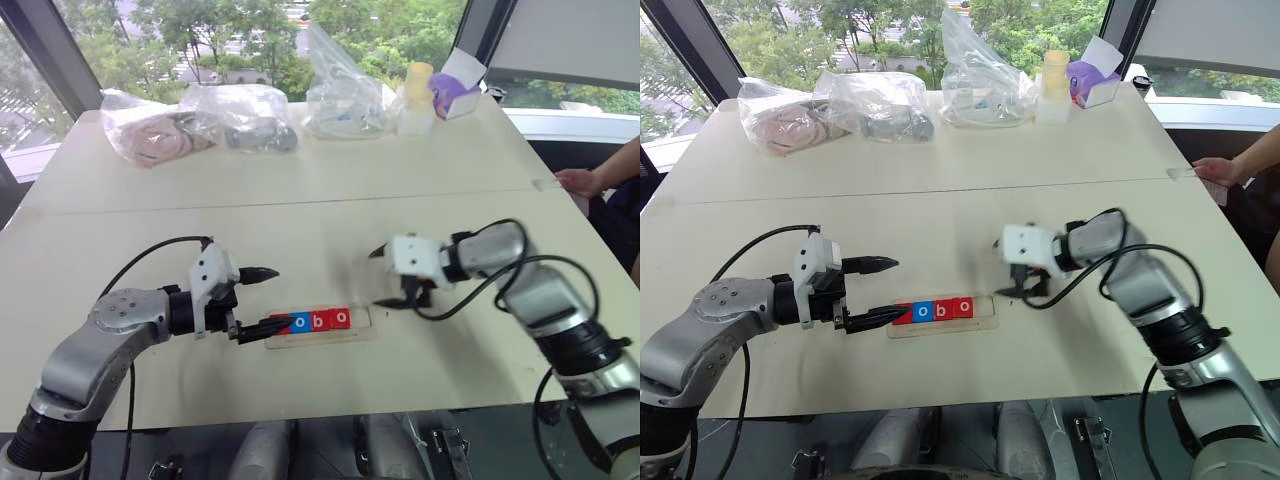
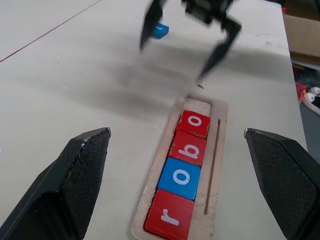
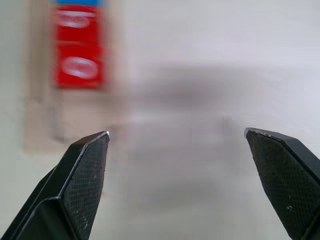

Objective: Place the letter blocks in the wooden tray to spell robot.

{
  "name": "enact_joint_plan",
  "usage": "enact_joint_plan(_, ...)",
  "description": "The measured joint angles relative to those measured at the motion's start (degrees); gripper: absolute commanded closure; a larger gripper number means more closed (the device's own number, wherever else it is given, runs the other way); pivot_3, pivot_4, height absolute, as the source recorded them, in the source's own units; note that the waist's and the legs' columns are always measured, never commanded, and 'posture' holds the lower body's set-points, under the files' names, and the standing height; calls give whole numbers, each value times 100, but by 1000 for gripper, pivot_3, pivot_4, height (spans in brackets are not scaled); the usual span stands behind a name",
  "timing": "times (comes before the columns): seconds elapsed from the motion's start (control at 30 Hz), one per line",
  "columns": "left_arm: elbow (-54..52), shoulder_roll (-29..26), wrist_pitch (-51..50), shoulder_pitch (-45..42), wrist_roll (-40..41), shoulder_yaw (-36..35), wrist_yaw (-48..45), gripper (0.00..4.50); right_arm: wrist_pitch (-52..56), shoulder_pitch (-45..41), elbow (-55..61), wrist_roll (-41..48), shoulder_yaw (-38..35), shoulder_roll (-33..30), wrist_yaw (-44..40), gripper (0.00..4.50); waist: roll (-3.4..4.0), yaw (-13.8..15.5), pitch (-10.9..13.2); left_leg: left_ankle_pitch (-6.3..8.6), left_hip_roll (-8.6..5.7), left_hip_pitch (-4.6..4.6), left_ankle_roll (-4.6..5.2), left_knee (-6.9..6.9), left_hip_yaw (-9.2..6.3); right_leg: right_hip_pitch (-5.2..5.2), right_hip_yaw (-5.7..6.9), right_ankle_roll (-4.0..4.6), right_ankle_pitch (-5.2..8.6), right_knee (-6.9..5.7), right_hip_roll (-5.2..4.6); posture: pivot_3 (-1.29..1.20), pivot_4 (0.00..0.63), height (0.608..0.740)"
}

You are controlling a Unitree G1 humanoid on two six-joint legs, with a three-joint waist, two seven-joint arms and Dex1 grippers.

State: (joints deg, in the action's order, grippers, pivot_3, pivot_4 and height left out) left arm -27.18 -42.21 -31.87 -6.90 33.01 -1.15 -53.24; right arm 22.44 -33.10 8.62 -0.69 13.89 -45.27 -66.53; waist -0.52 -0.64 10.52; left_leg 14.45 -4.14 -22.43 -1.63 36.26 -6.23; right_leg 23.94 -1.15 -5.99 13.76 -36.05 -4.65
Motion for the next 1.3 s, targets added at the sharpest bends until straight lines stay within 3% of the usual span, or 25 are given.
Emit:
enact_joint_plan(0.17, 10, 70, 58, 28, -31, 27, 30, 0, 1208, 465, 342, -11, -629, 67, 901, 47, 0, 0, 0, 0, 2, 0, 0, -1, 2, 2, -6, 1, 0, -1, -3, 0, 150, 740)
enact_joint_plan(0.27, 100, 164, 166, -2, -111, 84, 26, 0, 2909, 706, 721, -267, -1056, 937, 2209, 47, 0, -2, -1, -1, 3, 0, -1, -1, 1, 6, -9, 3, -1, -7, -3, 0, 150, 740)
enact_joint_plan(0.4, 166, 194, 217, -23, -133, 194, 8, 0, 3745, 798, 821, -346, -1087, 1328, 2857, 47, 4, 2, 0, -2, -2, -6, -3, -1, 6, 14, -12, 4, -2, -7, 2, 0, 150, 740)
enact_joint_plan(0.47, 273, 241, 257, -90, -177, 219, -27, 0, 4320, 792, 1084, -699, -1249, 2071, 3815, 47, 0, -3, -4, -3, 0, -6, -4, -2, 4, 17, -12, 4, -2, -9, 4, 0, 150, 740)
enact_joint_plan(0.6, 328, 251, 355, -159, -216, 253, -81, 0, 4485, 857, 1104, -949, -1297, 2572, 4796, 47, 1, -5, -4, -3, -2, -6, -5, -3, 6, 18, -13, 3, -3, -10, 8, 0, 150, 740)
enact_joint_plan(0.87, 372, 287, 366, -173, -255, 255, -101, 0, 4933, 752, 876, -775, -2060, 3198, 5430, 47, 3, -21, -5, -4, -1, -4, -4, -3, 6, 17, -12, 3, -3, -12, 11, 0, 150, 740)
enact_joint_plan(0.97, 372, 288, 366, -172, -256, 255, -99, 0, 5107, 672, 861, -627, -2333, 3421, 5511, 936, 3, -23, -5, -4, 0, -2, -4, -4, 6, 16, -12, 3, -3, -13, 13, 0, 150, 740)
enact_joint_plan(1.13, 369, 286, 365, -171, -256, 253, -87, 0, 5426, 455, 853, -397, -2706, 3955, 5766, 3361, 4, -34, -7, -4, 0, -1, -4, -3, 6, 15, -12, 3, -3, -14, 13, 0, 150, 740)
enact_joint_plan(1.3, 368, 286, 365, -169, -257, 254, -78, 0, 5813, 406, 1025, -223, -2717, 3946, 5824, 3351, 6, -41, -7, -4, 1, 0, -4, -7, 6, 16, -12, 3, -3, -14, 13, 0, 150, 740)
